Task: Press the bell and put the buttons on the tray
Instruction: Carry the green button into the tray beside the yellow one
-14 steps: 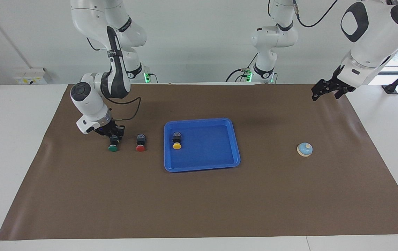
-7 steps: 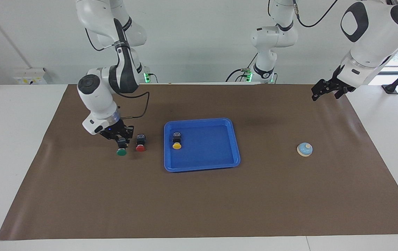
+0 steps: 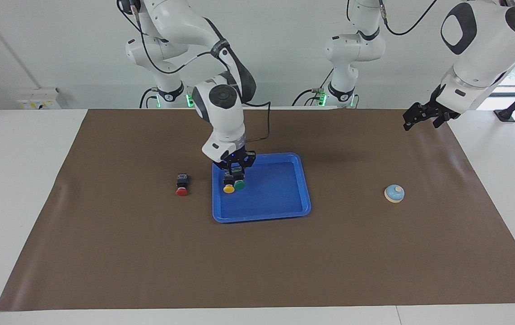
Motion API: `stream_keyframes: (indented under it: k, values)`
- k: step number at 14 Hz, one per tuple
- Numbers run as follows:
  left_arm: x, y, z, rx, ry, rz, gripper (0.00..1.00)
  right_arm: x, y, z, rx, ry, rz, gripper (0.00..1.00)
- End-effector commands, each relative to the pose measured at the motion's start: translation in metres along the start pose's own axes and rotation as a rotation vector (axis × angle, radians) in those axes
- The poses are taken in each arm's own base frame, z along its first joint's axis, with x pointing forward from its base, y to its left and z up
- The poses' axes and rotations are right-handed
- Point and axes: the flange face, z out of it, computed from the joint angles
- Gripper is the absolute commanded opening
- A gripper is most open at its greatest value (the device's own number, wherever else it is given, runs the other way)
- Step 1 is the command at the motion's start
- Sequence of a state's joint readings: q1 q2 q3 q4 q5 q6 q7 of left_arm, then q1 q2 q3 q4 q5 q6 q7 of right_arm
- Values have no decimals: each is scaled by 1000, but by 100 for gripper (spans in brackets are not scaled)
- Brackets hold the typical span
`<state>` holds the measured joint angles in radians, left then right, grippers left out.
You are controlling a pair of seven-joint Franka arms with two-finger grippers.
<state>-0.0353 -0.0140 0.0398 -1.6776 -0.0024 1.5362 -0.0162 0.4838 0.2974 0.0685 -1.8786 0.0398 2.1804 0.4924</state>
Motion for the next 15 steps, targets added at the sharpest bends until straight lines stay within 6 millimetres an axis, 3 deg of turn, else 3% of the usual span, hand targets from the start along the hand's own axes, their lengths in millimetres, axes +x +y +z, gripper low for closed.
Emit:
stream_keyframes:
  k: [1,4,6,8,10,11,13,15]
  values:
    - [-6,-1,-3,-10,8,3,100,5,-23,24,3,-9,43,5]
    - [-6,-1,-3,-10,8,3,100,2,-26,37,1,-15,71,13]
    - [-6,-1,-3,-10,8,3,100,-2,-24,44,-3,-29,84,28]
    - [-6,-1,-3,-10,8,3,100,-7,-23,48,-9,-40,90,47]
    - [-6,-1,-3,-10,8,3,100,-15,-30,50,-12,-43,95,78]
    - [-6,-1,-3,-10,8,3,100,-17,-32,51,-15,-47,104,100]
    - [-6,-1,-3,-10,8,3,100,-16,-33,46,-21,-51,102,100]
    - [-6,-1,-3,-10,8,3,100,-5,-20,27,-27,-39,110,100]
